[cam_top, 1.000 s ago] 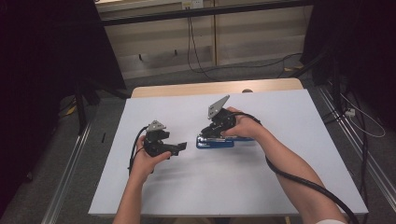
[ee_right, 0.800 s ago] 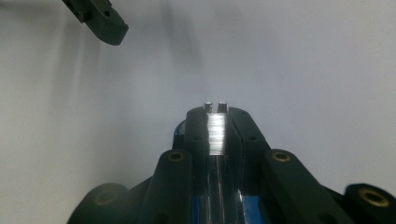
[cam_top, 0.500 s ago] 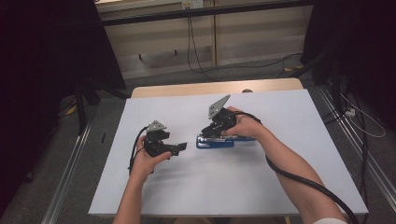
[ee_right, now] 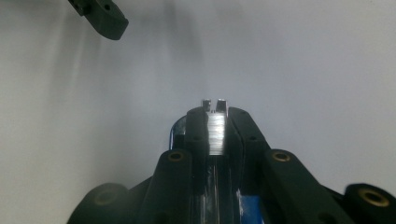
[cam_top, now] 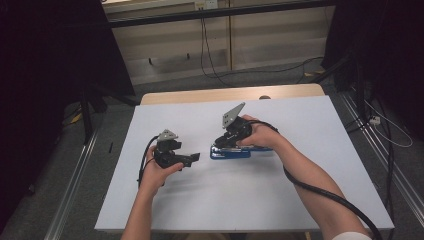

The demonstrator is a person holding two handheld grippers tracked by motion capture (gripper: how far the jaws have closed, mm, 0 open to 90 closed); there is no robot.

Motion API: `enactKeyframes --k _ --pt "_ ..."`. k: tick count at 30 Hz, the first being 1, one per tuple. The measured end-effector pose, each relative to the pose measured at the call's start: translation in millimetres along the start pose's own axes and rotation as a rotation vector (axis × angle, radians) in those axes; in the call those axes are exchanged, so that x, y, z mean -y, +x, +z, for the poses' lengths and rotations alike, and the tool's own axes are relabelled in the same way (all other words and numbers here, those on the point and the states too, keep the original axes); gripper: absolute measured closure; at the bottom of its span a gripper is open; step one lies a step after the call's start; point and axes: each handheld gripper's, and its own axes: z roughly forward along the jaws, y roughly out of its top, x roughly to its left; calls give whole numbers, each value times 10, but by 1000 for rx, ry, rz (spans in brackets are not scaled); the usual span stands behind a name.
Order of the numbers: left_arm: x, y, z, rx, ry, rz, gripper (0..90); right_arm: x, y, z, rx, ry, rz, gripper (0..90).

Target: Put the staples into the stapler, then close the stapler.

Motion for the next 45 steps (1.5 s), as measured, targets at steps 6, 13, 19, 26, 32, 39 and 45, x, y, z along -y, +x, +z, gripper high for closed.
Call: enactKeyframes --k 6,13,19,26,32,39,45 --pt "1 2 -1 1 -3 -1 76 -15 -5 26 -1 -8 16 794" --pt "-1 -5 12 5 5 8 76 -5 -4 10 23 -11 43 654" --pt "-7 -24 37 11 8 13 76 -6 18 -178 85 -49 91 506" --pt "-18 -71 80 28 13 22 77 57 110 -378 168 -59 138 316" --pt "-24 -83 90 36 3 25 78 148 202 -510 254 -85 216 161" --pt "-30 -88 112 39 -2 26 79 297 327 -669 324 -85 253 126" --pt "-27 -95 116 27 4 26 81 392 437 -751 378 -67 267 125"
